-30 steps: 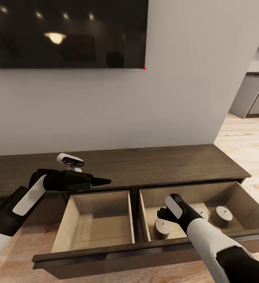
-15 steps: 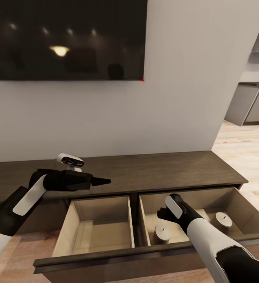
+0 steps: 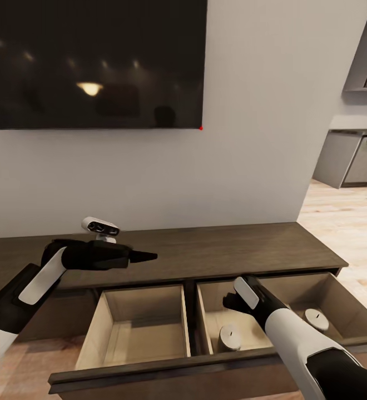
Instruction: Place each of the two pumpkins and all three candles from the living room inside a cabinet in the living room (use any cabinet), then make sure every cabinet is closed, and position the cauldron so it is next to a table in the living room.
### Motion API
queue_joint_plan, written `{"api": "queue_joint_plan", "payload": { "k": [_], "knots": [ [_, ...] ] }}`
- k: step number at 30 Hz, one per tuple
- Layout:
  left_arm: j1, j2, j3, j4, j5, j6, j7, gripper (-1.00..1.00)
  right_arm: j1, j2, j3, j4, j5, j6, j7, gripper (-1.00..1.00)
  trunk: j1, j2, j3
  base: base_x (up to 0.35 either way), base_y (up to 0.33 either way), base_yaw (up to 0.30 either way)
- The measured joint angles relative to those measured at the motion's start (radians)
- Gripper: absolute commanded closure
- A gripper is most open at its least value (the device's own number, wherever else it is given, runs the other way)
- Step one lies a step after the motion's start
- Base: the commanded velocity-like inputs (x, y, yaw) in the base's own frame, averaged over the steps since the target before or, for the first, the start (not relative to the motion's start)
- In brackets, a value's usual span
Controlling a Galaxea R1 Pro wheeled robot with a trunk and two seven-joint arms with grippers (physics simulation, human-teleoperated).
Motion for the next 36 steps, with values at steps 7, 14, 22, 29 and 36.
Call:
{"api": "queue_joint_plan", "payload": {
  "k": [7,14,22,29,36],
  "knots": [
    [0.000,-0.001,0.000,0.001,0.000,0.000,0.000,-1.00,0.000,0.001,0.000,-0.002,-0.001,-0.007,0.003,-1.00,-0.003,0.002,0.027,0.000,0.000,0.000],
    [0.000,0.000,0.001,0.001,0.000,0.000,0.000,-1.00,0.000,0.002,0.000,-0.009,-0.010,0.001,0.009,-1.00,-0.006,0.003,0.054,0.000,0.000,0.000],
    [0.000,0.000,0.001,0.001,0.000,0.000,0.000,-1.00,0.000,0.000,-0.002,-0.011,-0.016,0.005,0.014,-1.00,-0.010,0.005,0.085,0.000,0.000,0.000],
    [0.000,0.000,0.001,0.001,0.000,0.000,0.000,-1.00,0.000,0.000,-0.002,-0.011,-0.017,0.006,0.014,-1.00,-0.013,0.007,0.112,0.000,0.000,0.000],
    [0.000,0.000,0.001,0.002,0.000,0.000,0.001,-1.00,0.000,0.000,-0.003,-0.010,-0.017,0.006,0.016,-1.00,-0.016,0.008,0.139,0.000,0.000,0.000]
  ]
}}
